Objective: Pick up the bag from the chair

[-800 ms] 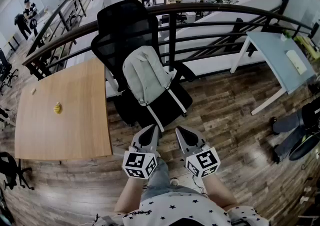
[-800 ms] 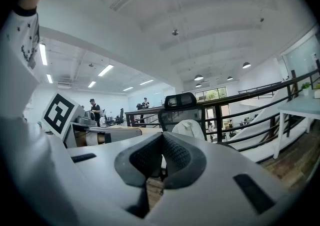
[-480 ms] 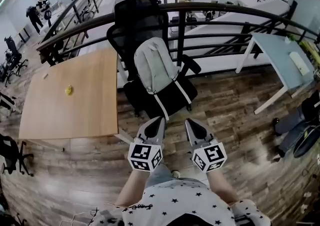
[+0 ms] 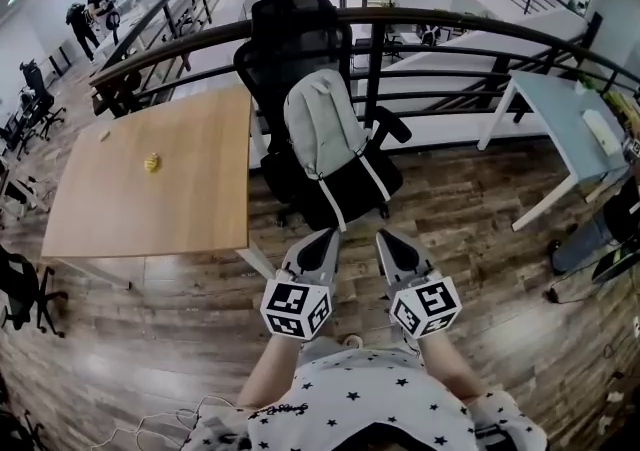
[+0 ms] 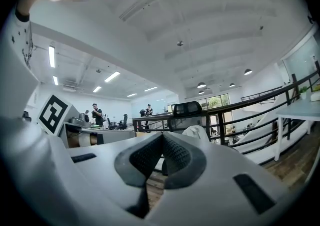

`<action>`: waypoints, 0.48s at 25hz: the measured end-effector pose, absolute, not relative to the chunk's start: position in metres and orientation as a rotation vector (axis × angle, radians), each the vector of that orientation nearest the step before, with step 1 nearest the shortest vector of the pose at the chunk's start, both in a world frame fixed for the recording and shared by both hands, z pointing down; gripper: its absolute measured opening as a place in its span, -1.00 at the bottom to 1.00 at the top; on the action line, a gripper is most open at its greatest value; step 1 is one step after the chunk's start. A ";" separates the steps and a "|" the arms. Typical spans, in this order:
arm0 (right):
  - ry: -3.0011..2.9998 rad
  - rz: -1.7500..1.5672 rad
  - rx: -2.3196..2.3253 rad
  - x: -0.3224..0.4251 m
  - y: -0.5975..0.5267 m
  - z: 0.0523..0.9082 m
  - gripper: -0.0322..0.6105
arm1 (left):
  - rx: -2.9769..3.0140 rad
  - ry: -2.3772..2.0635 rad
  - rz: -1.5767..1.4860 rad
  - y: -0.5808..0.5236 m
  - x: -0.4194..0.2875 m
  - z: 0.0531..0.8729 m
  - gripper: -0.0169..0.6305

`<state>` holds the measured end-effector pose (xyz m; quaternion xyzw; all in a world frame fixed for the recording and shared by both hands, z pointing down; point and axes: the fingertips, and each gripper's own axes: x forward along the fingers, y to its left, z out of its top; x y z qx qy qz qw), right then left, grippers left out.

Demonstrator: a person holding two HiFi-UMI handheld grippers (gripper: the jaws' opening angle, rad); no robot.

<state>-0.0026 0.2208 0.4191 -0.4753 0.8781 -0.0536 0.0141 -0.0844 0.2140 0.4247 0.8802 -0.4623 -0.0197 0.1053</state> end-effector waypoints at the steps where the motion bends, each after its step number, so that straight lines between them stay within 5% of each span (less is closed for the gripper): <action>1: 2.741 -0.175 -1.468 -0.004 0.219 0.419 -0.92 | 2.588 -1.363 -0.053 0.212 -0.084 0.425 -0.92; 12: 2.759 -0.268 -1.363 -0.009 0.218 0.410 -0.92 | 2.532 -1.382 -0.035 0.216 -0.084 0.421 -0.91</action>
